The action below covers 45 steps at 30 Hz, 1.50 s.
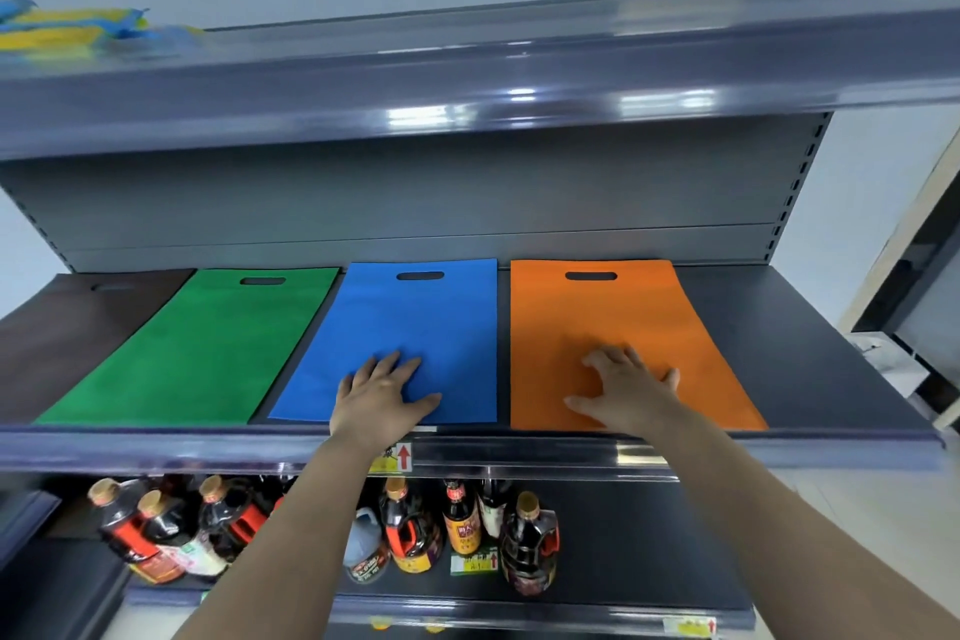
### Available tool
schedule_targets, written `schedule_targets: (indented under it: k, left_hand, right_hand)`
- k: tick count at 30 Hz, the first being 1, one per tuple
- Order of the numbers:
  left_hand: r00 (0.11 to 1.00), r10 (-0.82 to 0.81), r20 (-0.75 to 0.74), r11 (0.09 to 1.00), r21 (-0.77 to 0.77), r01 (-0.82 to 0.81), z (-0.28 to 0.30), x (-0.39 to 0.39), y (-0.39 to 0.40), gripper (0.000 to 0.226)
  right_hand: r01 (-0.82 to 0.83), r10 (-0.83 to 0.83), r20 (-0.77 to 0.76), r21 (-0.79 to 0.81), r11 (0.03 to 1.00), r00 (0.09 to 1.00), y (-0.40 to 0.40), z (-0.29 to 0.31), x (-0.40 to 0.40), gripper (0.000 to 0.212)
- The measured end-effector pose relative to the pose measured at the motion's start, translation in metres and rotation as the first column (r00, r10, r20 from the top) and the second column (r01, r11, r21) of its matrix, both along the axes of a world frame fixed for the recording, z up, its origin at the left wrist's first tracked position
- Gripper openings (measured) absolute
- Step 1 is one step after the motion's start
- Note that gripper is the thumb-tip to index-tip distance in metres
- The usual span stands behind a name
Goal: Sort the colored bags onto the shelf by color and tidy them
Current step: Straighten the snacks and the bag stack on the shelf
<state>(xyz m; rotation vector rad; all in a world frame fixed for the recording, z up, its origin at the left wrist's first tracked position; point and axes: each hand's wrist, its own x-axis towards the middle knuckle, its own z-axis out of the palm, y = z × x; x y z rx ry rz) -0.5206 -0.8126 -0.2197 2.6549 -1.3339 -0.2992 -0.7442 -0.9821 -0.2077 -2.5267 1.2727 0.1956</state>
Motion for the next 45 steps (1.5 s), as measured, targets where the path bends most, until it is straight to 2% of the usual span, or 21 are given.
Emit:
schedule_targets:
  k: [13,16,19,24,28,33,41,45]
  left_hand:
    - [1.000,0.012,-0.014,1.000,0.011,-0.012,0.001,-0.002,0.003,0.064]
    - [1.000,0.022,-0.021,1.000,0.003,-0.022,0.002,-0.002,0.003,0.064]
    - [0.999,0.041,-0.002,0.995,-0.095,-0.041,0.012,0.003,0.012,0.059]
    - [0.982,0.107,0.155,0.969,-0.239,-0.068,0.050,0.043,0.059,0.052]
    - [0.923,0.204,0.326,0.960,-0.250,-0.124,0.087,0.085,0.121,0.053]
    - [0.808,0.354,0.472,0.935,-0.204,-0.290,0.118,0.140,0.226,0.053]
    - [0.585,0.578,0.569,0.791,-0.215,-0.572,0.159,0.195,0.411,0.052]
    - [0.483,0.625,0.613,0.714,-0.201,-0.670,0.174,0.206,0.481,0.053]
  right_hand:
    - [0.002,-0.002,0.007,-0.027,1.000,1.000,0.017,-0.002,0.016,0.064]
    - [0.009,-0.010,-0.017,-0.076,0.997,1.000,0.023,0.002,0.021,0.066]
    - [-0.045,0.054,0.053,-0.167,0.985,0.997,0.039,0.016,0.041,0.062]
    - [-0.235,0.293,0.177,-0.289,0.928,0.940,0.089,0.059,0.106,0.053]
    - [-0.396,0.479,0.169,-0.367,0.842,0.861,0.147,0.093,0.176,0.050]
    - [-0.559,0.683,0.151,-0.464,0.688,0.715,0.235,0.125,0.267,0.048]
    - [-0.718,0.902,0.128,-0.564,0.409,0.413,0.391,0.156,0.387,0.043]
    - [-0.764,0.954,0.146,-0.573,0.296,0.261,0.462,0.170,0.424,0.044]
